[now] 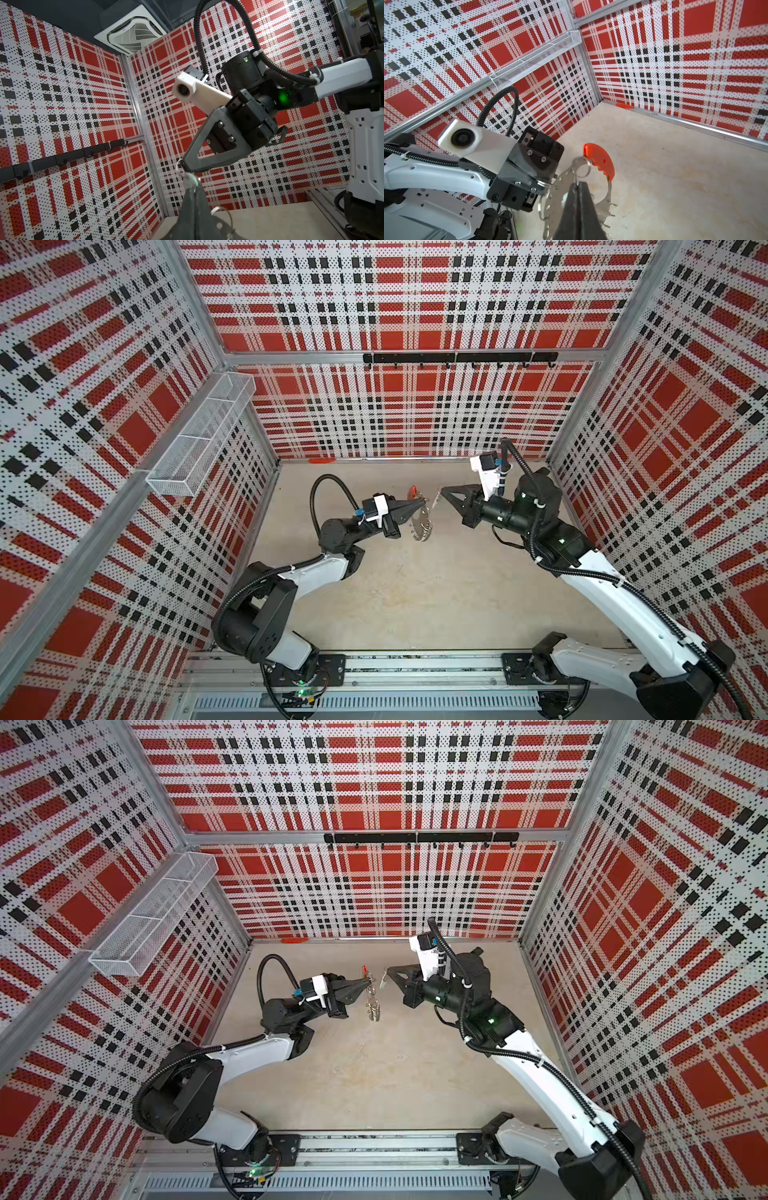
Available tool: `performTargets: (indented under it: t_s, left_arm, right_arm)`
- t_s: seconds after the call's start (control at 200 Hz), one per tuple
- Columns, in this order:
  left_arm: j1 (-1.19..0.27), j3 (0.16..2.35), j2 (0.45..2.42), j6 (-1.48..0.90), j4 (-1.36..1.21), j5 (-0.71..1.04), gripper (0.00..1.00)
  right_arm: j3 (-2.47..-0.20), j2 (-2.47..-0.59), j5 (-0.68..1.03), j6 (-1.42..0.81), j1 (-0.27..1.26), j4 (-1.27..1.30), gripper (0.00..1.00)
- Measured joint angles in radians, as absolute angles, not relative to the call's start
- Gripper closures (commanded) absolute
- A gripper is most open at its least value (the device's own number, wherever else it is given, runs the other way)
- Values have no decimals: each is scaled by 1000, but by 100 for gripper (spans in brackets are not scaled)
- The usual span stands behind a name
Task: Put the keys on the keyring
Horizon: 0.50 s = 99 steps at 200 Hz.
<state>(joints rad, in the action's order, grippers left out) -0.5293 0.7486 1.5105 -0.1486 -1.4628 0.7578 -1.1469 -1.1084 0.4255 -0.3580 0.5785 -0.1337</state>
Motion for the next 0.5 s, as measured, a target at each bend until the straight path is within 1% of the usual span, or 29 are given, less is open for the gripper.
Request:
performTargets:
  t_s: [0.326,0.496]
  left_arm:
    - [-529,794,1512,-175,-1362,728,100]
    - [-529,794,1512,-176,-1347,726,100]
  right_arm:
    - [-1155,-1144,421,-293,627,-146,100]
    - [-1155,-1143,386,-281,628,-148,100]
